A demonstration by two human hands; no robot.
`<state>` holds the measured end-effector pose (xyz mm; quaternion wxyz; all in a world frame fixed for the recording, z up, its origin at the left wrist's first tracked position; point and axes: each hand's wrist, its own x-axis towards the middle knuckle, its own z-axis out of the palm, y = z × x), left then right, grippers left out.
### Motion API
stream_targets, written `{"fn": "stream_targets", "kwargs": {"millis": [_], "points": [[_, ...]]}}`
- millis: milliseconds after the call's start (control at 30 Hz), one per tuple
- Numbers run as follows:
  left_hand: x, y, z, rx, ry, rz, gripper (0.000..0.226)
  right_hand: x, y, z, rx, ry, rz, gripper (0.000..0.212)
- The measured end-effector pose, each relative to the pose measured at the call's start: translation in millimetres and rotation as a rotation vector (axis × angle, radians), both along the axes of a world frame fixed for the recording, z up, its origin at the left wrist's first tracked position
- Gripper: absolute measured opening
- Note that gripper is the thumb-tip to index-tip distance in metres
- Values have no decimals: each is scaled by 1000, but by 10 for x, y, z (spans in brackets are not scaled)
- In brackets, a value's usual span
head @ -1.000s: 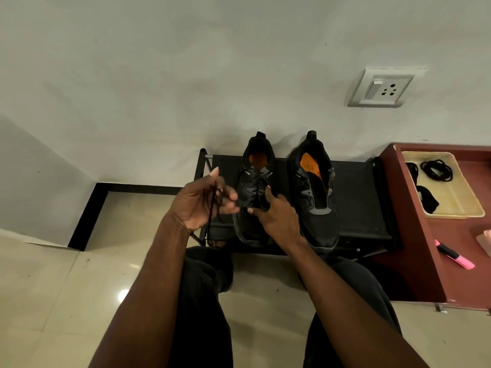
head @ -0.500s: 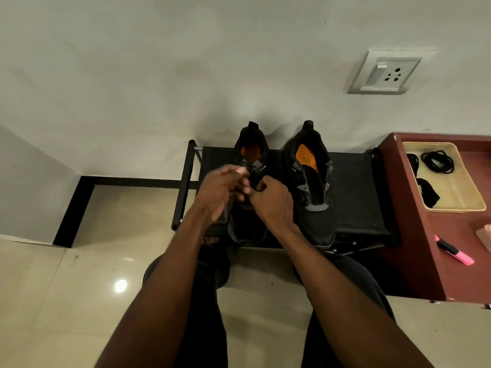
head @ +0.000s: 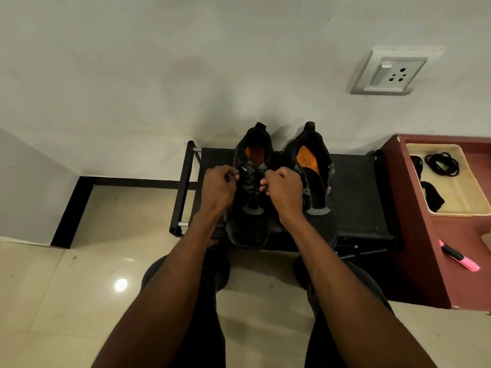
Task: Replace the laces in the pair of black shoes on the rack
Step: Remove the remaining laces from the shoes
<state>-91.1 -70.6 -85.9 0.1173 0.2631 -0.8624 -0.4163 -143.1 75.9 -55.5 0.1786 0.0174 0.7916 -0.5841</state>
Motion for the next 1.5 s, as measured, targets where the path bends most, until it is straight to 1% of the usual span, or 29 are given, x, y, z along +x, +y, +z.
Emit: {"fn": "stream_targets", "kwargs": {"millis": [33,67,100,133,200,300,367,433,533,600,667,700,767,867,900,933,967,1000,1033,1100,1133,1167,1200,1233,1300,1333,1367,1433,1500], "points": [[-20,-10,-42,-46,-2,-8,20,-49,50,40,-173,-112,-42,13],[-31,-1,-54,-35,-8,-19,30,-90,104,86,-314,-199,-59,8],[-49,6,-64,-9,-7,-37,44,-122,151,125,-395,-252,-51,6],[-65,12,-71,0,0,-57,54,-139,186,148,-440,-285,-32,4],[-78,22,-79,-27,-6,-88,54,-147,214,154,-434,-291,-4,3],[-62,9,-74,-34,10,-53,29,-141,232,145,-288,-182,4,9],[-38,-6,-23,-41,60,32,16,-151,258,156,-189,-123,41,13],[-24,-46,97,9,178,272,14,-160,294,148,-38,-39,95,17],[1,-221,303,213,424,679,12,-151,343,114,166,99,126,16],[40,-363,356,357,543,807,11,-132,367,105,274,172,102,16],[93,-458,380,330,523,844,17,-144,392,119,326,221,47,15],[126,-481,387,291,482,841,17,-161,407,129,356,236,49,14],[188,-473,405,233,386,839,23,-186,418,144,494,235,159,14],[221,-418,371,97,220,800,50,-180,375,142,831,77,504,15],[222,-380,367,53,175,761,54,-169,364,171,925,14,611,16],[213,-342,365,42,128,703,54,-168,370,227,977,-42,706,19],[202,-300,378,56,74,616,48,-173,396,315,966,-99,792,25],[187,-264,400,97,2,500,39,-184,442,418,885,-167,855,35],[175,-231,424,169,-85,363,28,-203,500,519,746,-236,883,46],[174,-175,502,388,-278,72,14,-230,633,685,361,-348,855,57],[175,-154,525,474,-367,-72,10,-225,688,753,173,-396,819,56],[179,-133,539,508,-437,-195,7,-220,715,774,54,-425,783,50],[182,-115,532,516,-478,-277,5,-212,716,746,34,-426,766,42],[185,-89,524,515,-483,-306,5,-201,687,695,145,-388,769,33],[194,-47,476,499,-401,-231,6,-158,599,569,618,-228,793,21],[202,-34,449,484,-343,-158,7,-131,565,505,822,-155,770,21],[210,-27,421,464,-290,-80,8,-110,547,446,951,-109,734,23],[223,-17,377,374,-191,59,8,-45,521,415,1032,-56,680,25],[219,-10,349,234,-72,136,6,-62,467,435,995,6,711,27]]}}
